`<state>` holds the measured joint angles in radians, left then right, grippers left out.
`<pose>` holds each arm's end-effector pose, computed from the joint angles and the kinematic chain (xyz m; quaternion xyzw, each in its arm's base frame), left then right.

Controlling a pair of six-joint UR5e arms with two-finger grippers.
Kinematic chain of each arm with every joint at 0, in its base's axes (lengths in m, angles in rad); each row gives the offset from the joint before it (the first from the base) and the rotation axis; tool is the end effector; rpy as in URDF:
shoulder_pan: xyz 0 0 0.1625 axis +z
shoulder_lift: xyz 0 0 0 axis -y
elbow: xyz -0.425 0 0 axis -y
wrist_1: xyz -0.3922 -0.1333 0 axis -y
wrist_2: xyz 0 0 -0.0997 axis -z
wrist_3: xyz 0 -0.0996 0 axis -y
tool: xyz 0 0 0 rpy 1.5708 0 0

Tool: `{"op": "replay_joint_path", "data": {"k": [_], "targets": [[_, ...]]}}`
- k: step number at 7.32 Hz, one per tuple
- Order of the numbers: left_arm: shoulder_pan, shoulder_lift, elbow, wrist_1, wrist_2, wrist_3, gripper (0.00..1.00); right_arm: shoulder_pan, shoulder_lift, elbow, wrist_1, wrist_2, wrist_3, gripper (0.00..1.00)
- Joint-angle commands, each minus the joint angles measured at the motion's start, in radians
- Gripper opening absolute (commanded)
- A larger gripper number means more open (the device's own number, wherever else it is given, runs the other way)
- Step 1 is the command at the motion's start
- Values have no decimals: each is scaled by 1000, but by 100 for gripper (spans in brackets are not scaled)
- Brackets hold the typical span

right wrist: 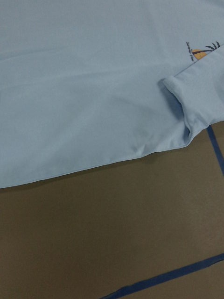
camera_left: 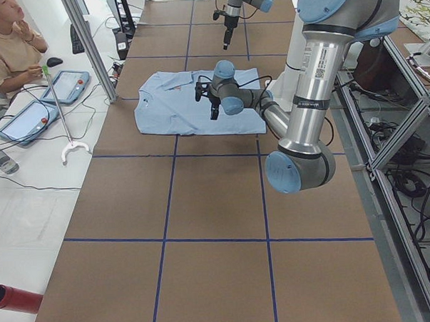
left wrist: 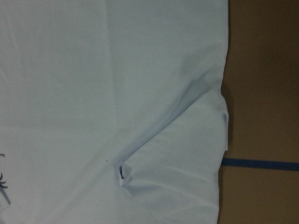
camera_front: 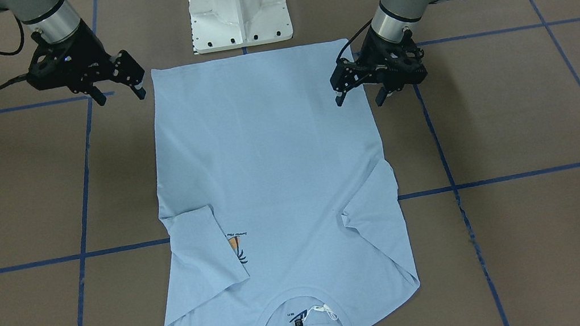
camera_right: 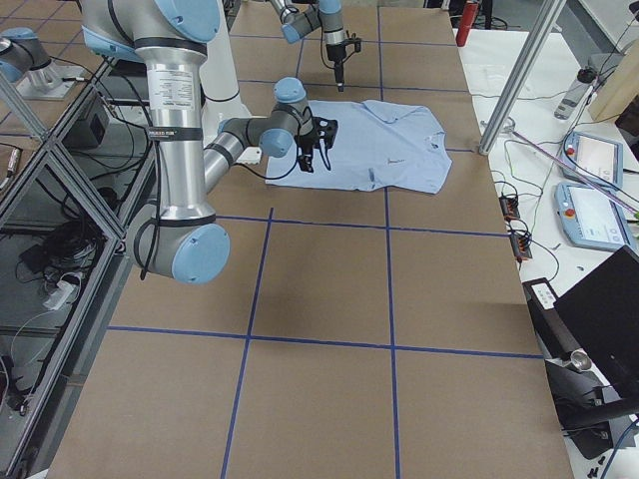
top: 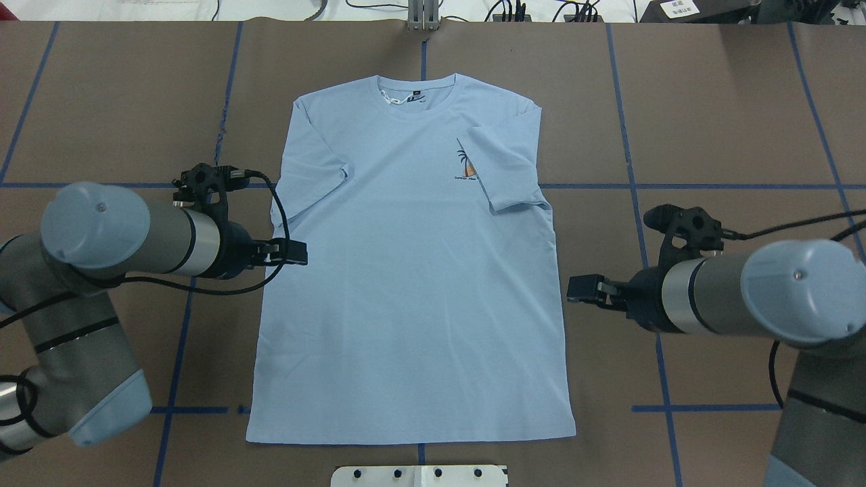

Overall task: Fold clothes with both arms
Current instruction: 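Lower both grippers to the shirt sides near the hem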

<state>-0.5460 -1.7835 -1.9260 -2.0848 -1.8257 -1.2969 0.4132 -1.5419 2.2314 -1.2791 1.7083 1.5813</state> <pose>0.4158 -0.3792 0.3242 0.1036 0.5119 -0.0505 0.8513 -0.3662 -0.2912 0.3098 0.0346 -0.4727 0.1534 0.8671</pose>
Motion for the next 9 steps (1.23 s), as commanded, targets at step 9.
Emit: {"op": "replay_joint_path", "data": {"k": [9], "targets": [[432,270,-139,-65,269,-321,61,-209,-57,28,6,-214,166,96]]}}
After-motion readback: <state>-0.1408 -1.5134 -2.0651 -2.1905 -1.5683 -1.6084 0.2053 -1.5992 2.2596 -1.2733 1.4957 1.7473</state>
